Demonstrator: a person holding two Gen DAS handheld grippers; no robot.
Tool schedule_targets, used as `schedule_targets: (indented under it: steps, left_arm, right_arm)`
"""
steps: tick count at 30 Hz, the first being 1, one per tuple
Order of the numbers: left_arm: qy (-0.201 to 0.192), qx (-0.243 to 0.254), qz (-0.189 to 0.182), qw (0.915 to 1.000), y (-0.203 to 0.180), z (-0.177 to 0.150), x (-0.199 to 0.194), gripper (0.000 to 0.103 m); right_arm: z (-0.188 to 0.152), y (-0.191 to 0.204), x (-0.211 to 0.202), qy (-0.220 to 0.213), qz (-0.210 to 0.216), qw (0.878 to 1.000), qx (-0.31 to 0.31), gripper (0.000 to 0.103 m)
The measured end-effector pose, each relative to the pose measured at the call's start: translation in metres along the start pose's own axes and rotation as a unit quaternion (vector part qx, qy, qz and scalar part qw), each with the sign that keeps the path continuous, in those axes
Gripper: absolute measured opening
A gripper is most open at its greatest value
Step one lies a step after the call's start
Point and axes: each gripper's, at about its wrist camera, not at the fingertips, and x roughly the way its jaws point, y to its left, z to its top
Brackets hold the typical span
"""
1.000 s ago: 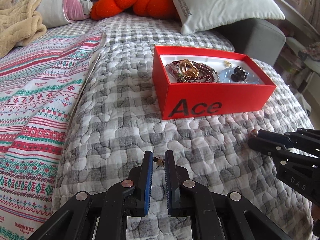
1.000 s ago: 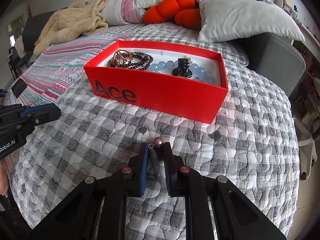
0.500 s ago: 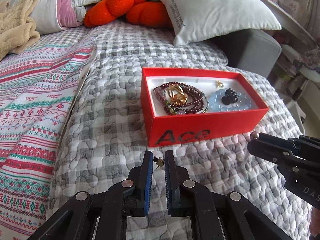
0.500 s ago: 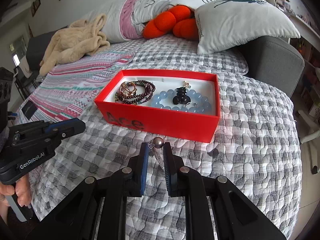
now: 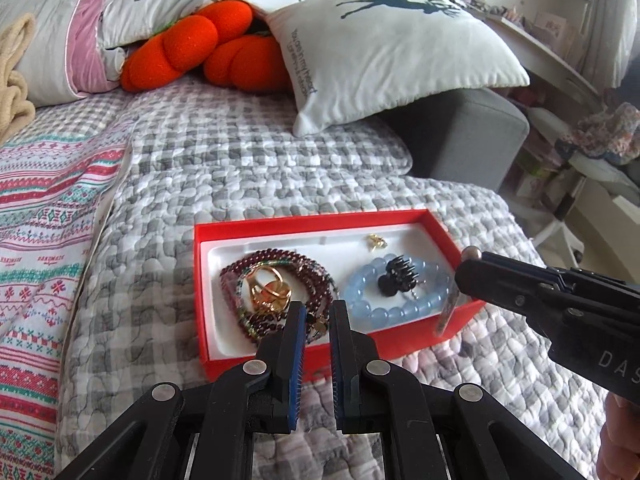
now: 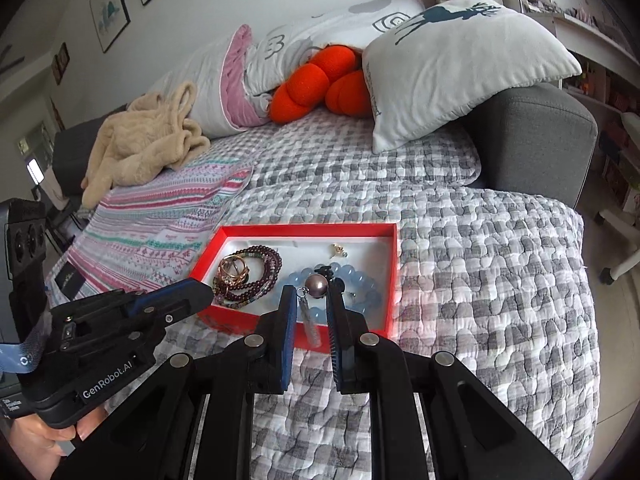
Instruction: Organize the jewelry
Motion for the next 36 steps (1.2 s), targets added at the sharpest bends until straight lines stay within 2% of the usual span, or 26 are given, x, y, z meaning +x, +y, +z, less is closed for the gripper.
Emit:
schedule_targets:
  steps: [11, 18, 20, 23, 24, 26, 28, 33, 35, 36]
  left_arm:
    - [0.003, 0.013, -0.008, 0.9999, -0.01, 0.011, 0.035, 0.006]
    - [0.006, 0.025, -0.006, 0.9996, -0.017, 0.011, 0.041, 0.009]
    - [0.009, 0.029, -0.002, 0.9995, -0.018, 0.011, 0.04, 0.025]
    - [0.0, 0.035, 0.001, 0.9994, -0.021, 0.01, 0.031, 0.032]
    - [-0.001, 0.035, 0.0, 0.9994, -0.021, 0.01, 0.026, 0.033]
    - [-0.007, 0.032, 0.004, 0.9995, -0.019, 0.009, 0.016, 0.041]
    - [-0.011, 0.03, 0.01, 0.9994, -0.017, 0.008, 0.007, 0.044]
    - [-0.005, 0.026, 0.036, 0.999, -0.012, 0.001, -0.007, 0.058]
    - [0.002, 0.023, 0.047, 0.9986, -0.011, -0.002, -0.011, 0.066]
    - [0.005, 0.02, 0.052, 0.9984, -0.009, -0.004, -0.014, 0.069]
  right_arm:
    - [0.015, -0.022, 0.023, 0.007, -0.004, 1.0, 0.021, 0.016]
    - [0.016, -0.03, 0.03, 0.013, -0.011, 1.0, 0.016, 0.016]
    - [0.016, -0.031, 0.031, 0.014, -0.007, 1.0, 0.018, 0.017]
    - [0.017, -0.031, 0.03, 0.019, -0.004, 1.0, 0.015, 0.018]
    - [0.018, -0.031, 0.027, 0.017, -0.006, 1.0, 0.012, 0.019]
    - [0.019, -0.03, 0.021, 0.012, -0.006, 1.0, 0.007, 0.024]
    - [0.019, -0.032, 0.014, 0.008, -0.004, 1.0, 0.006, 0.032]
    - [0.014, -0.035, -0.001, 0.006, -0.016, 1.0, 0.006, 0.038]
    - [0.01, -0.034, -0.006, 0.008, -0.02, 1.0, 0.007, 0.045]
    - [0.008, -0.034, -0.008, 0.008, -0.021, 1.0, 0.007, 0.053]
